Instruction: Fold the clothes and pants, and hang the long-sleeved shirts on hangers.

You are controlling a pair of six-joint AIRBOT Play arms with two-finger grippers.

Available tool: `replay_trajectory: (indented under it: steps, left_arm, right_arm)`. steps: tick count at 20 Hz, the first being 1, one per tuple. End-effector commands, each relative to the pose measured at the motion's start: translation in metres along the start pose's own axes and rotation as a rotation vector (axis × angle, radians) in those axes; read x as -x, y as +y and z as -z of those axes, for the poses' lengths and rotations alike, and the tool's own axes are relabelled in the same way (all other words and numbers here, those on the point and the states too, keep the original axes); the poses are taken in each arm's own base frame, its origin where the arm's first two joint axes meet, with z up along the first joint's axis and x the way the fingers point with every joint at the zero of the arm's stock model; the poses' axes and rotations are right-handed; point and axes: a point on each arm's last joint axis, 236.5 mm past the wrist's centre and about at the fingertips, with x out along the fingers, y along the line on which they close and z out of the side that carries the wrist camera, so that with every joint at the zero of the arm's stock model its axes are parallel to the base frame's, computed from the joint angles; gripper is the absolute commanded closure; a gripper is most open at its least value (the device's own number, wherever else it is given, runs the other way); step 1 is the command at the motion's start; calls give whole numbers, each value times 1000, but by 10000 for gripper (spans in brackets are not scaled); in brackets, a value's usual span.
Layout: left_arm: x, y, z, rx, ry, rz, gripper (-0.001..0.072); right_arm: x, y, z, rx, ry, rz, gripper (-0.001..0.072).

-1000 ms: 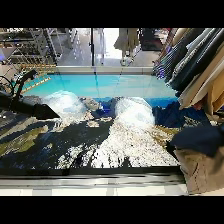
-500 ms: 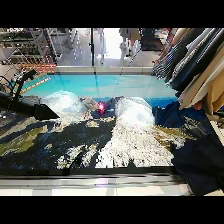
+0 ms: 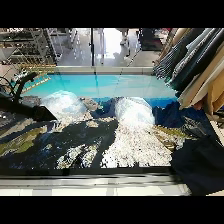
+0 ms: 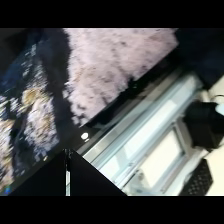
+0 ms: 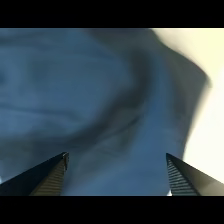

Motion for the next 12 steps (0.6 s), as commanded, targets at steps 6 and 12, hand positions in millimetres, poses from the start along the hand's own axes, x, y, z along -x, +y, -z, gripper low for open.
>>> replay_trajectory:
  steps: [6,12]
  left_arm:
    - [43,106,37,256,68,-537,534]
    - [72,117,-27,233,-262,-630,537]
  right_arm:
    - [-19,208,78,515,337,-332,49]
    - [-50,340,120,868,39,-508,696]
